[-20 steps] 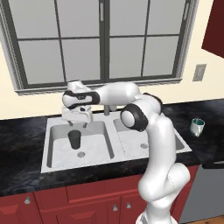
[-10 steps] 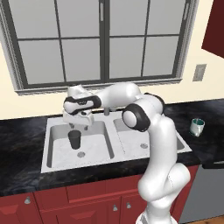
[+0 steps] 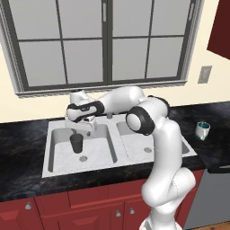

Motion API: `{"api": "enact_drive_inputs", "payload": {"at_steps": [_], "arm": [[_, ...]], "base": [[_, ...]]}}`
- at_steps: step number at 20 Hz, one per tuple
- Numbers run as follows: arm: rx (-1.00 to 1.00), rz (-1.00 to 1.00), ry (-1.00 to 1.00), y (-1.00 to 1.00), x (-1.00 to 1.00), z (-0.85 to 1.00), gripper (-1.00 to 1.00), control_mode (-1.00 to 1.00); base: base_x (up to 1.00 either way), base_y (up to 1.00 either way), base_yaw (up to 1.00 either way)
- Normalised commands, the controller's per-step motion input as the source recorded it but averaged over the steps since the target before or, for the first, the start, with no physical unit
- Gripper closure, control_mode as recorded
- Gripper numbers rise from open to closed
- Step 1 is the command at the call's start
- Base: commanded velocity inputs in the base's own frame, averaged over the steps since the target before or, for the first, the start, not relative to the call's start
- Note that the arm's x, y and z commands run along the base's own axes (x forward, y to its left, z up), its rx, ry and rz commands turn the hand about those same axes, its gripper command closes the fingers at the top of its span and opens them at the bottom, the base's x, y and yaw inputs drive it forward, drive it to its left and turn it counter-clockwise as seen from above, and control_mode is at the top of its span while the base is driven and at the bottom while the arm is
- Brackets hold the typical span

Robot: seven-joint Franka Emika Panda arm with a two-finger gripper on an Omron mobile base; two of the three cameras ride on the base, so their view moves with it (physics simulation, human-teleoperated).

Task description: Move any existing items from the left basin to the right basin for drying. Then move the mug from the counter to the left basin of the sink for washing.

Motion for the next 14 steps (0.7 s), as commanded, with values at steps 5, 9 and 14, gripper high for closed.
{"api": "enact_drive_inputs", "payload": {"at_steps": [5,9,14], "arm": [[0.0,0.0,-0.01,0.0,0.09,-0.1,-1.0,-1.0],[0.0,0.0,-0.03,0.0,0.09,-0.1,-1.0,-1.0],[0.0,0.0,-0.02,0.0,0.08,-0.07,-1.0,-1.0]], "base": [[0.0,0.0,0.0],[0.0,0.0,0.0],[0.0,0.0,0.0]]}}
